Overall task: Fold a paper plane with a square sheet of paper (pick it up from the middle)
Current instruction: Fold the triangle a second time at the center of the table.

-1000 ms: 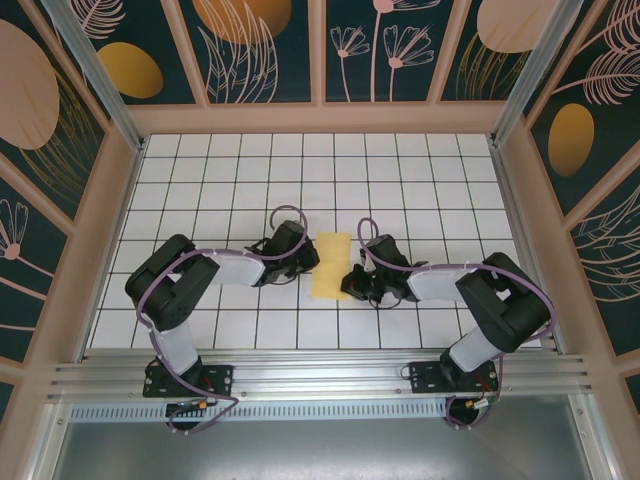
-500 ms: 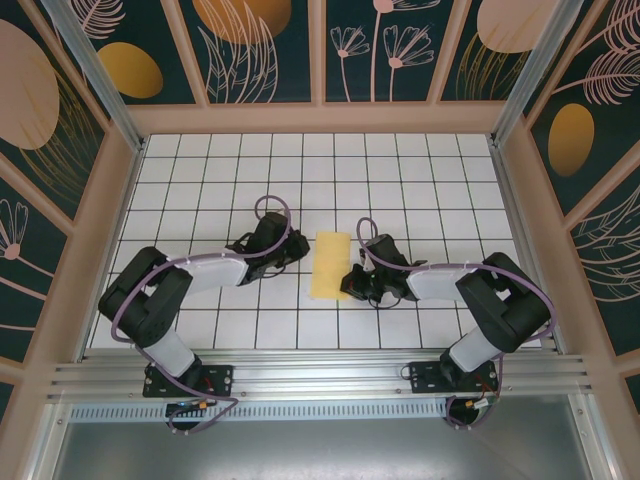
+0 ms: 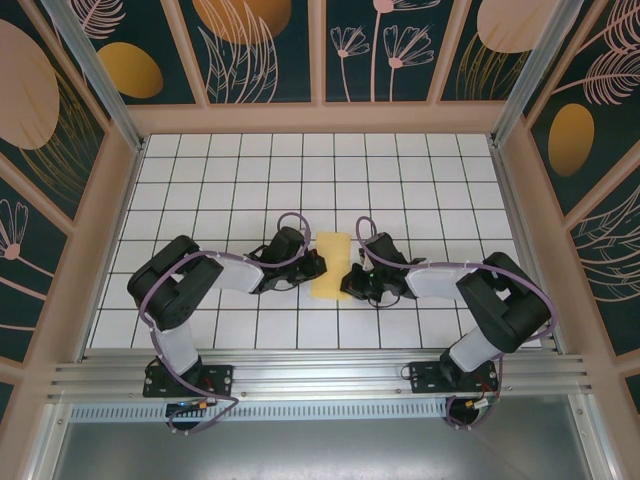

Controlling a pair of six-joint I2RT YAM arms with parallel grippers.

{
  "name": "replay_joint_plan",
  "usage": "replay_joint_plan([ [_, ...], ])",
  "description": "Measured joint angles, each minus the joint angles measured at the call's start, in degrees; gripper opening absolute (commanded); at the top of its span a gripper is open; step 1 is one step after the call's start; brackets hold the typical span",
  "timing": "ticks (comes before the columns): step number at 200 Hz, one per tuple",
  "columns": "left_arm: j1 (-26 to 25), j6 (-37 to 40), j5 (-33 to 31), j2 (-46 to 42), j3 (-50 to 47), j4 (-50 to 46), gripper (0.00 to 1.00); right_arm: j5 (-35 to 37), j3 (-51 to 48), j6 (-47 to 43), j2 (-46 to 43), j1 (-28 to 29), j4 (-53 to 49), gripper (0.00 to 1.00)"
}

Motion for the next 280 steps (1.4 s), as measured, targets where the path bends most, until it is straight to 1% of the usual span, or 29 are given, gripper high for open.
replay_joint_plan([
  [27, 0.0, 0.0, -0.2, 0.1, 0.0, 0.2, 0.07, 1.5, 1.2, -0.2, -2.5, 1.0, -5.0, 0.00],
  [64, 0.0, 0.1, -0.4, 0.1, 0.0, 0.1, 0.07, 1.6, 4.0, -0.2, -3.2, 1.2, -5.9, 0.00],
  [84, 0.0, 0.1, -0.4, 0.1, 0.0, 0.1, 0.07, 1.0, 6.8, -0.3, -0.7, 1.2, -5.6, 0.00],
  [128, 0.0, 0.1, -0.6, 0.1, 0.0, 0.1, 0.06, 0.5, 10.3, -1.5, 8.1, 1.2, -4.5, 0.00],
  [158, -0.1, 0.0, -1.2, 0.1, 0.0, 0.1, 0.05, -0.3, 10.5, -1.9, 8.7, 1.0, -4.3, 0.00],
  [202, -0.2, -0.3, -1.7, 0.1, 0.0, 0.1, 0.03, -1.6, 4.5, -1.7, 5.6, 0.9, 1.8, 0.01],
  [280, -0.3, -0.8, -1.9, 0.1, 0.0, 0.0, 0.03, -2.9, -6.7, 0.5, -5.1, 0.8, 2.6, 0.04],
])
